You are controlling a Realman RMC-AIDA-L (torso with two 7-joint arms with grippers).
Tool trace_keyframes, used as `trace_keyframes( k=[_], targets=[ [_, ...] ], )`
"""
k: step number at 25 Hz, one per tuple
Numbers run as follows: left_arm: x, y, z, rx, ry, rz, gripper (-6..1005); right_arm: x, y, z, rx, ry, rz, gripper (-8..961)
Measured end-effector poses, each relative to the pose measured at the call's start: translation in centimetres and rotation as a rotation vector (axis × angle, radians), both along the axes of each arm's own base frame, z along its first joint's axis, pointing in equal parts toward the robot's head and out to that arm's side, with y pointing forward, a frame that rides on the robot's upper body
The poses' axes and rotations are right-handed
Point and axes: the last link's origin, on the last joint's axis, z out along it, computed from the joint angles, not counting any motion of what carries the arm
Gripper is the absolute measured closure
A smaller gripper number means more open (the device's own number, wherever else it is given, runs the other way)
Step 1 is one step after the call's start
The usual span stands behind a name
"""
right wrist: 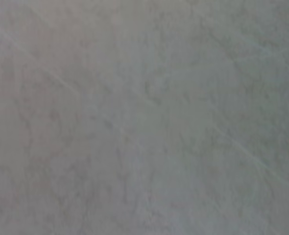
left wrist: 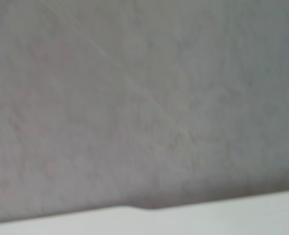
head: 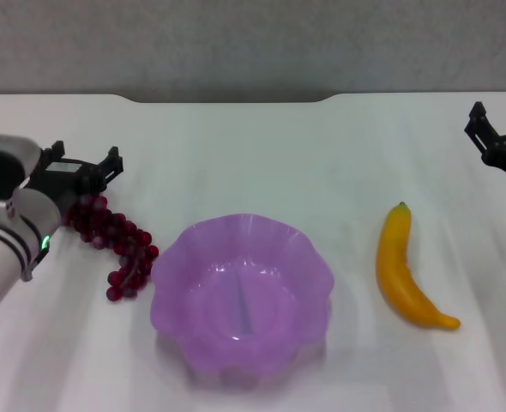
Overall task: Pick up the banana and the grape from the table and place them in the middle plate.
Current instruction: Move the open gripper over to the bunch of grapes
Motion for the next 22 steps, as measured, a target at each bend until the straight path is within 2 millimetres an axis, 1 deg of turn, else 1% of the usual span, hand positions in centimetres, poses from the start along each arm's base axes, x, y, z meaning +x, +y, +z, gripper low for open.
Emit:
trace_keyframes(
  k=[2,5,10,14,16,22],
  targets=[
    [0.2,0.4,0.1,-0.026,0.000,0.036,130,0.0,0.1,-0.1,-0.007,0.000,-0.004,69],
    [-0.4,0.9,0.7,-0.045,-0.006,0.108,132,-0.1,0.1,-0.1,-0.010,0.001,-0.003,69],
    [-0.9,1.3,1.3,-0.033,-0.024,0.149,136,-0.2,0.1,-0.2,-0.010,0.004,-0.001,69],
    [-0.9,1.5,0.9,-0.085,-0.032,0.193,139,-0.2,0.1,-0.2,-0.010,0.004,-0.001,69],
    [-1.1,1.2,0.4,-0.121,-0.028,0.216,141,-0.2,0.1,-0.2,-0.010,0.005,0.000,69],
    [-1.8,1.2,-0.1,-0.147,-0.010,0.247,145,-0.3,0.2,-0.2,-0.009,0.008,0.002,69]
  ],
)
